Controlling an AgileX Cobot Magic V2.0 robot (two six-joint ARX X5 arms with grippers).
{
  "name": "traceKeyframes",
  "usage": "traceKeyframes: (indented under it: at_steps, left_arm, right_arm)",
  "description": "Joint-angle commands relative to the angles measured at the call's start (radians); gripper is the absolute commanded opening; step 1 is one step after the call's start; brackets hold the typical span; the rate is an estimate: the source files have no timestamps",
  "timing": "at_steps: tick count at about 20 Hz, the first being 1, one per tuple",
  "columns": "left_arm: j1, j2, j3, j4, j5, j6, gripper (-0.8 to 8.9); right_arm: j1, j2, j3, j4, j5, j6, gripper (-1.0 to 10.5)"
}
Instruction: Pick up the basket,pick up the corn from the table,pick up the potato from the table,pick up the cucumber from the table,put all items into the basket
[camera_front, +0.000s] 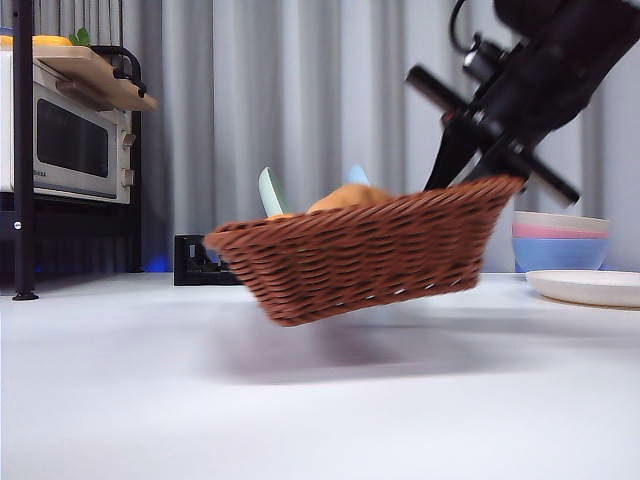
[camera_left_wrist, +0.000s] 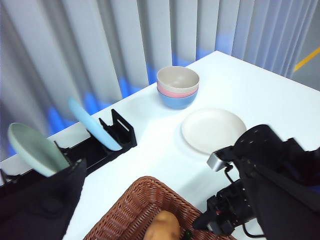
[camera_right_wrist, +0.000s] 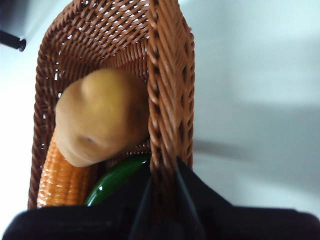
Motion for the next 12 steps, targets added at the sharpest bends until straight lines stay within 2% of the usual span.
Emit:
traceKeyframes:
  at_steps: [1,4,9,10,12]
  left_arm:
    - [0.003,0.000,-0.006,-0.020,-0.044,0.019,5.31]
    - [0.003,-0.005,-0.006,-0.043,-0.090,0.030,5.31]
    - [0.003,-0.005,-0.006,-0.064,-0.094,0.041,5.31]
    - [0.003,-0.005,-0.006,-0.066,-0.094,0.042,5.31]
    - [0.003,-0.005,-0.006,-0.068,-0.094,0.045,5.31]
  right_arm:
    - [0.004,0.038,0.005,0.029,-0.004,0.087,-0.1]
    - [0.010,0.072,0.005,0.031,-0.001,0.095,-0.1]
    - [0.010,0.093,0.005,0.005,0.015,0.085,0.1]
    - [0.011,0.093,0.005,-0.009,0.028,0.084,0.5]
    - [0.014,0.092,0.005,-0.035,0.077,0.059,2.5]
